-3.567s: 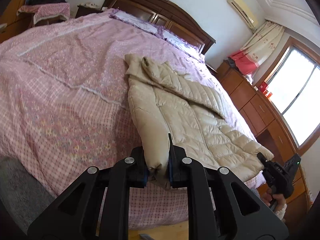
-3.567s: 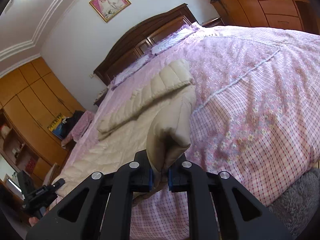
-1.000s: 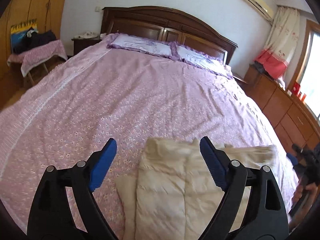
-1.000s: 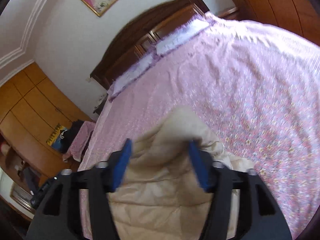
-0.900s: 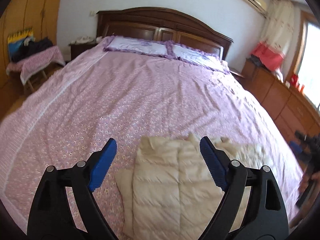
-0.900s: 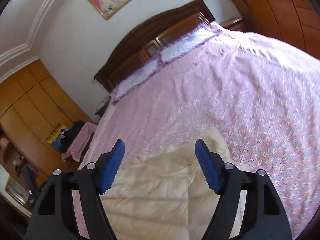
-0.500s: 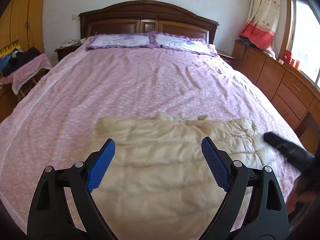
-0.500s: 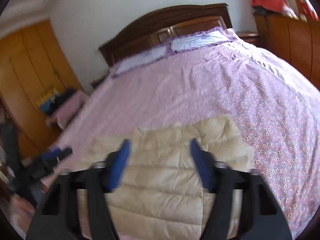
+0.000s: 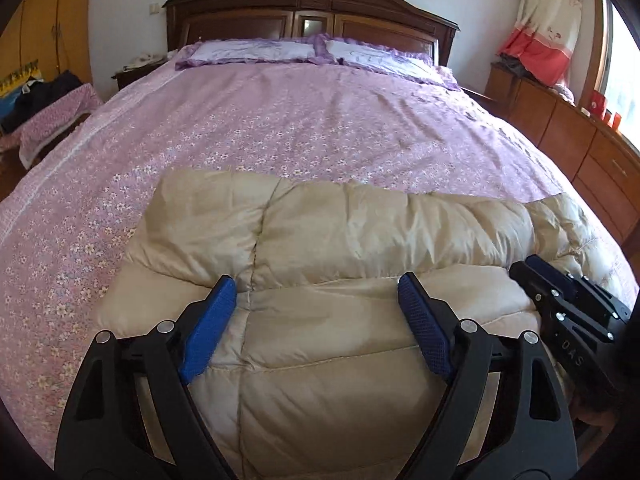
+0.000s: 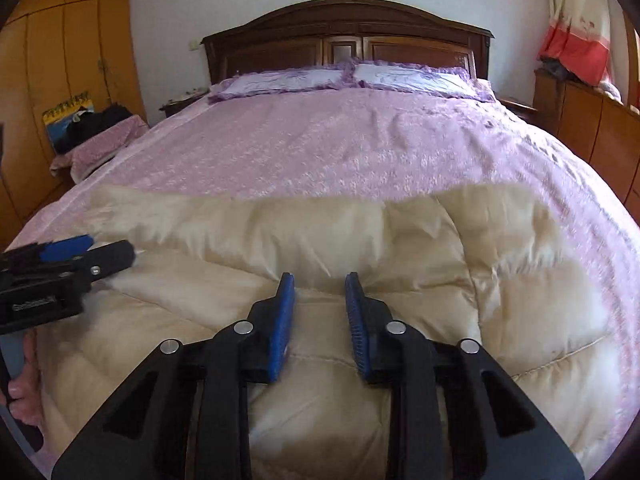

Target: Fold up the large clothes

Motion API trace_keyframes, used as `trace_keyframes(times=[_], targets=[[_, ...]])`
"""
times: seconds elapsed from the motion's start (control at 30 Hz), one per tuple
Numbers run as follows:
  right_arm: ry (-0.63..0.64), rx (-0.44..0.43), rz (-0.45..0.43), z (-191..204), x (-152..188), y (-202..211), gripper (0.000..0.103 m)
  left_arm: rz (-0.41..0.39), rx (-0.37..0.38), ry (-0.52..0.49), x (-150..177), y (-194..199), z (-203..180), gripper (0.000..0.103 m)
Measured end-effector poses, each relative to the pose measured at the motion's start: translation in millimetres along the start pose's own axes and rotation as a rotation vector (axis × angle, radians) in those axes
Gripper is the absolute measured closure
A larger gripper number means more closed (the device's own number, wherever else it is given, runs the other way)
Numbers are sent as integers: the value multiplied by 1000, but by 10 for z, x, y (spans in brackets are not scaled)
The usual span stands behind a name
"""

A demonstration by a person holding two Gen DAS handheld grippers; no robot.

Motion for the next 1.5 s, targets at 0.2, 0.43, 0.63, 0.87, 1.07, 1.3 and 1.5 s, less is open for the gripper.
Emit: trace_keyframes(times=[0.2,0.43,0.63,0.87,1.07,1.3,1.5], targets=[[-2,3,39,-15,66,-178,76,-4,-43,-21,87,-172,-63,17],[24,44,79,46,86,-194,75,65,10,-34,0,-214,-68,17],[-63,-20,54,100,-124,209,61,-7,104,8,-261,302,-89,20],[-48,-18,19,299,-239,407,47,-58,79,-33,-316,575,-381,56],[-79,36,23,135,-111,209,47,-13,66,-67,-88,224,-428,59],[-29,61,-8,24,199,-108,47,-33,25,-97,167,-167,-426,54],[-36,65,43,-11,264,-274,47,-15,73,-39,232,-298,-366,54]])
Point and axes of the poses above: each gripper's, at about its wrist camera, not at the fingertips, and y roughly against the way its jaws point, z to its left, x to its underside, the point moved 8 cm from there along -y, roughly the way its jaws point, and after that the axes turned 10 degrees about -y, right-handed, at the moved point
